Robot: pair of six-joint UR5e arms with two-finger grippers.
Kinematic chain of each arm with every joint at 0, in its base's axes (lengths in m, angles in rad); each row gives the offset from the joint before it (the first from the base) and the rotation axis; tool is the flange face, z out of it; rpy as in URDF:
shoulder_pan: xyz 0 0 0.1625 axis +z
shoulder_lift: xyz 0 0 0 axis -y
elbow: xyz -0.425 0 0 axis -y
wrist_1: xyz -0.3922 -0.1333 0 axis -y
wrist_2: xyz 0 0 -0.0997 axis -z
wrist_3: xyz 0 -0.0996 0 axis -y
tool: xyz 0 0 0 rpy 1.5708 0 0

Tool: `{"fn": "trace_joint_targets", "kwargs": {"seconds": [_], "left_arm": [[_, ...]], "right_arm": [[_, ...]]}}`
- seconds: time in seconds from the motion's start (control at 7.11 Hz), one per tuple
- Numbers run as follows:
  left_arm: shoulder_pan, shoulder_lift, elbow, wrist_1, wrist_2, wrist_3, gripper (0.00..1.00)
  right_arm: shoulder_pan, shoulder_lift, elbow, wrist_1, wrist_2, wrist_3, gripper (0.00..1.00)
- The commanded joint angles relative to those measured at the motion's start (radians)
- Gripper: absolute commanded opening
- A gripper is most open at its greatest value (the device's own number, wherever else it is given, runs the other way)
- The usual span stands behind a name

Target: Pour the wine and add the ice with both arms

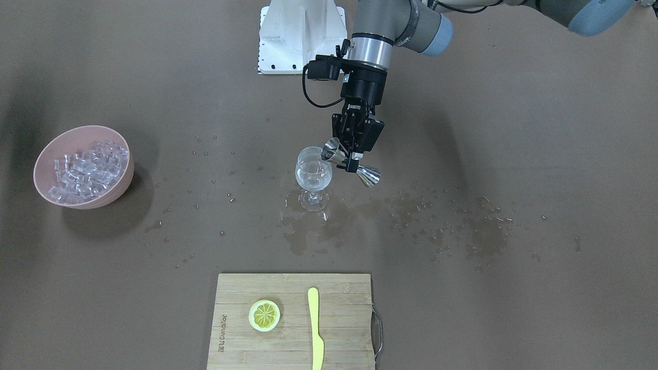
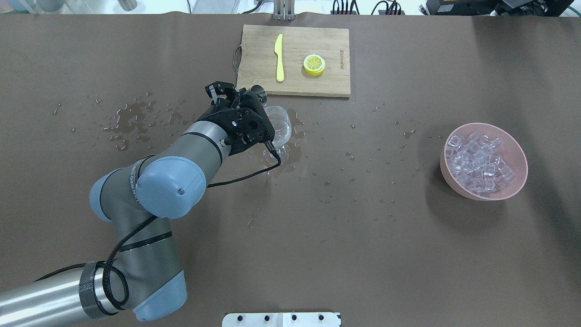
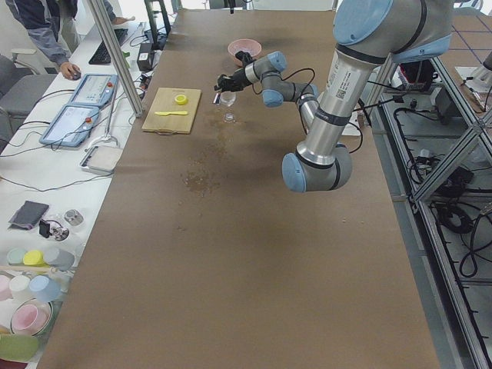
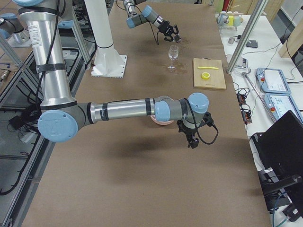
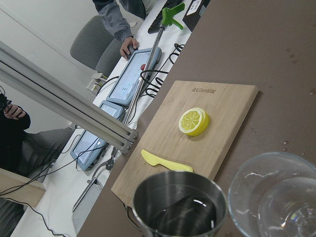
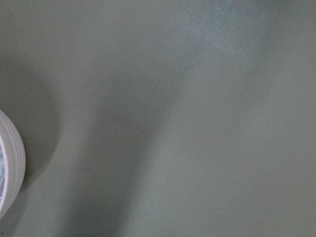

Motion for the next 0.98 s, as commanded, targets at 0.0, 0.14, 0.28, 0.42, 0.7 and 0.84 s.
{"fn": "trace_joint_targets", "kwargs": {"seconds": [0.0, 0.14, 0.28, 0.42, 0.7, 0.84], "left_arm": [[0.002, -0.019, -0.001, 0.05, 0.004, 0.067, 0.0], [0.003, -0.036, -0.001, 0.088, 0.006, 0.069, 0.0], [0.005, -0.062, -0.001, 0.138, 0.021, 0.083, 0.0], [0.011, -0.087, -0.004, 0.212, 0.026, 0.091, 0.0], [0.026, -0.098, -0.001, 0.252, 0.04, 0.141, 0.0], [0.026, -0.108, -0.004, 0.29, 0.04, 0.19, 0.0]], "right_arm": [[0.0, 0.0, 0.004, 0.0, 0.0, 0.0, 1.0], [0.0, 0.0, 0.003, 0.0, 0.0, 0.0, 1.0], [-0.002, 0.0, 0.0, 0.002, 0.0, 0.0, 1.0], [-0.003, 0.0, -0.009, 0.044, 0.0, 0.0, 1.0], [-0.005, -0.002, -0.037, 0.084, 0.002, 0.002, 1.0], [-0.005, -0.002, -0.034, 0.084, 0.002, 0.002, 1.0]]}}
